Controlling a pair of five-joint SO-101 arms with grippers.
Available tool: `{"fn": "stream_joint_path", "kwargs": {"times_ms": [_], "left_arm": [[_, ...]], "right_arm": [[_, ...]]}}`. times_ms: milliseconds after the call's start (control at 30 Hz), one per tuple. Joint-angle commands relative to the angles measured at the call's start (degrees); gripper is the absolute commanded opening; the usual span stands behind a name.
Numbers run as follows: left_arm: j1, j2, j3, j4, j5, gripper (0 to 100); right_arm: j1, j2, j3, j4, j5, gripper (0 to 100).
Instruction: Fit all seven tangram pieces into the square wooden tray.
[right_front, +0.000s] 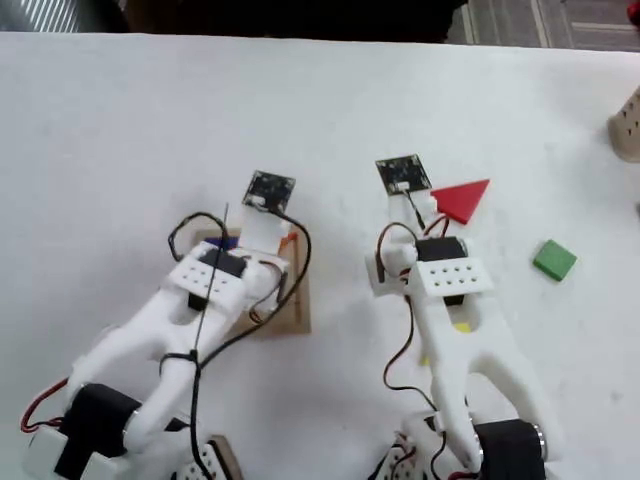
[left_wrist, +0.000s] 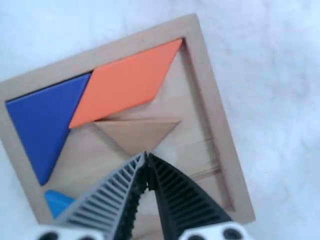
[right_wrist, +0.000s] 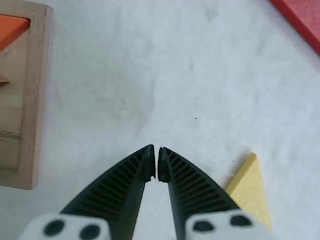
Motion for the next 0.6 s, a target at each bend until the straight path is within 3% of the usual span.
{"fn": "stream_joint_path", "kwargs": {"times_ms": [0,367,567], "left_arm": [[2.9,0.7,-3.5,-5.2,1.0,2],[1.8,8.0,-8.1,-4.8,0.8,2],[-5.1,8.0,-8.4,-4.6,0.6,2]], "right_arm": [[-0.7,-2.2,-0.3,-0.9,0.7,1.8],[-0.4,-2.2,-0.3,-0.9,0.7,1.8],[-0.3,-2.2,-0.3,-0.9,0.7,1.8]]}}
